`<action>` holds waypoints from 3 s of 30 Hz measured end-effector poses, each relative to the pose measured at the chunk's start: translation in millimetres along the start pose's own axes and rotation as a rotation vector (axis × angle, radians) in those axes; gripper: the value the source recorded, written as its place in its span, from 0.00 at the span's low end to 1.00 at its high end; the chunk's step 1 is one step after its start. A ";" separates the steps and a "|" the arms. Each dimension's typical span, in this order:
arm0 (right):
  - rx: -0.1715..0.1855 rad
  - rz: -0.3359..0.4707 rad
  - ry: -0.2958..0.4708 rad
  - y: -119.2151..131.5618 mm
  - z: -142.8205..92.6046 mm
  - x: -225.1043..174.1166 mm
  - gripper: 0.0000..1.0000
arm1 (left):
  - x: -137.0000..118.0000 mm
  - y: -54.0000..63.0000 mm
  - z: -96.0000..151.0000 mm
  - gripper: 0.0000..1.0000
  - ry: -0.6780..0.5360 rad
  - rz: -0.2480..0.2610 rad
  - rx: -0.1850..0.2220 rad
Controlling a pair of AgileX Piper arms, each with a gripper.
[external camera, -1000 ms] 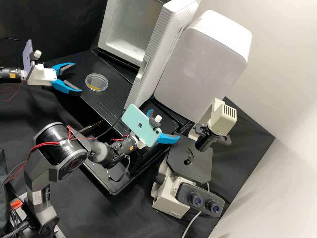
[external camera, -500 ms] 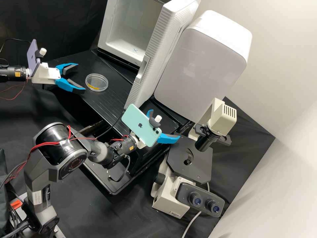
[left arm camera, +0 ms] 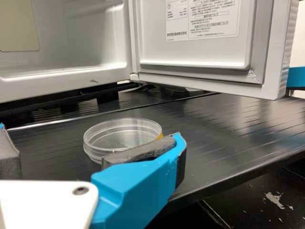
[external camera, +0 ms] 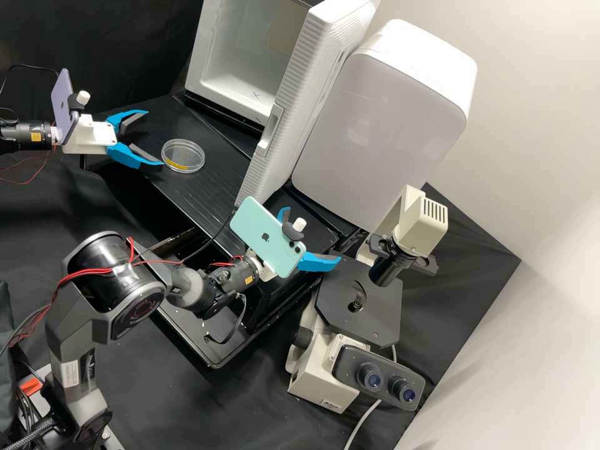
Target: Place the petri dish in the incubator
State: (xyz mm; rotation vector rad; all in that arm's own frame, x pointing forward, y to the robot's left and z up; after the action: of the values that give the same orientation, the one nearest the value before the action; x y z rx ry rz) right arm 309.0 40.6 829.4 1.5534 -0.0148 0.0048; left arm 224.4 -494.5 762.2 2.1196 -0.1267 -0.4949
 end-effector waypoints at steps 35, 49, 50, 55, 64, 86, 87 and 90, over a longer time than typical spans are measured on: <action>0.000 0.000 0.000 0.0 0.0 0.0 1.00 | 13.1 -2.7 3.5 1.00 0.003 -0.066 -0.013; 0.000 0.000 0.000 0.0 0.0 0.0 1.00 | 34.2 -2.5 -9.6 1.00 -0.017 -0.086 -0.087; 0.000 0.000 0.000 0.0 0.0 0.0 1.00 | 35.5 -3.3 -8.9 1.00 -0.028 -0.093 -0.096; 0.000 0.000 0.000 0.0 0.0 0.0 1.00 | 36.4 -5.2 -1.5 1.00 -0.061 -0.106 -0.136; 0.000 0.000 0.000 0.0 0.0 0.0 1.00 | 39.3 -4.3 8.3 1.00 -0.127 -0.123 -0.189; 0.000 0.000 0.000 0.0 0.0 0.0 1.00 | 47.8 -0.5 3.2 1.00 -0.165 -0.137 -0.166; 0.000 0.000 0.000 0.0 0.0 0.0 1.00 | 47.8 -0.6 2.1 1.00 -0.161 -0.137 -0.161; 0.000 0.000 0.000 0.0 0.0 0.0 1.00 | 48.0 -0.1 -0.4 1.00 -0.154 -0.133 -0.144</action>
State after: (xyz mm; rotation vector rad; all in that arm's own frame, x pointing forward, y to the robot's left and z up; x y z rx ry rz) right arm 309.0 40.6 829.4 1.5534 -0.0148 0.0048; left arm 268.4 -507.3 748.0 1.9563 -0.0365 -0.7255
